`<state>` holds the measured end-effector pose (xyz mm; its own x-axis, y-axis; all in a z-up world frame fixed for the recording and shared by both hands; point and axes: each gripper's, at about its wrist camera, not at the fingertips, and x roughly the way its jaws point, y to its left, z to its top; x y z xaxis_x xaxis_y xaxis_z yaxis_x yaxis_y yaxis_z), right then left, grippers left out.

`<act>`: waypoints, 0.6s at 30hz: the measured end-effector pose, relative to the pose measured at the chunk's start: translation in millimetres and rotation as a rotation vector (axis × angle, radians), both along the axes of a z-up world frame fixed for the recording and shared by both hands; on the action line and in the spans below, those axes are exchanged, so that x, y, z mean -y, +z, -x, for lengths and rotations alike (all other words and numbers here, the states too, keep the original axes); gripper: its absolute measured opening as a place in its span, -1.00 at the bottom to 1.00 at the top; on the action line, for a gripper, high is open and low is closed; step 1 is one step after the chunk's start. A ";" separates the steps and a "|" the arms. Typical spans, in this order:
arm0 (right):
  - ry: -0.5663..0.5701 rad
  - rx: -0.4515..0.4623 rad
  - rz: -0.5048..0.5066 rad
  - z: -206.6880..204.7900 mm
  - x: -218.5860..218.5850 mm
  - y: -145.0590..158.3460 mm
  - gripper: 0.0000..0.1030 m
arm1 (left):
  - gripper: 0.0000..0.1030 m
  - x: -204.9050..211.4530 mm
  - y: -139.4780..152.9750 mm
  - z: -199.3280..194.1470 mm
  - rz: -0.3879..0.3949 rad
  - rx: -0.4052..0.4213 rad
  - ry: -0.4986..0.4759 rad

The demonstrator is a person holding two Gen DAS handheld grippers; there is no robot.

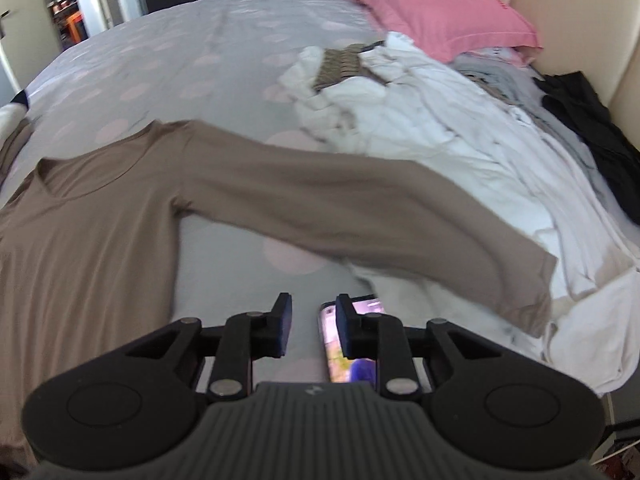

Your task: Fold clothes

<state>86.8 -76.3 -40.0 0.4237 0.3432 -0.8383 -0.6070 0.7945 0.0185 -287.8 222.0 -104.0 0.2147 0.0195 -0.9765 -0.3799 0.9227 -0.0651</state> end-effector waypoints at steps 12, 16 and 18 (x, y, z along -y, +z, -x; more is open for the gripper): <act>0.470 -0.237 0.212 146.7 -26.8 -50.5 -0.15 | -0.20 45.3 -38.7 -3.3 0.010 -0.199 -0.192; 0.534 -0.250 0.299 182.5 -33.5 -71.6 0.01 | -0.54 44.8 -46.2 -5.2 0.014 -0.219 -0.173; 0.526 -0.249 0.313 189.9 -39.4 -80.1 0.00 | -0.68 44.5 -46.0 -5.4 0.014 -0.214 -0.164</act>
<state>-103.1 -36.9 -120.1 0.0467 0.1755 -0.9834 -0.9233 0.3833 0.0245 -282.4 177.4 -150.0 0.0030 -0.0121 -0.9999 -0.2320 0.9726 -0.0125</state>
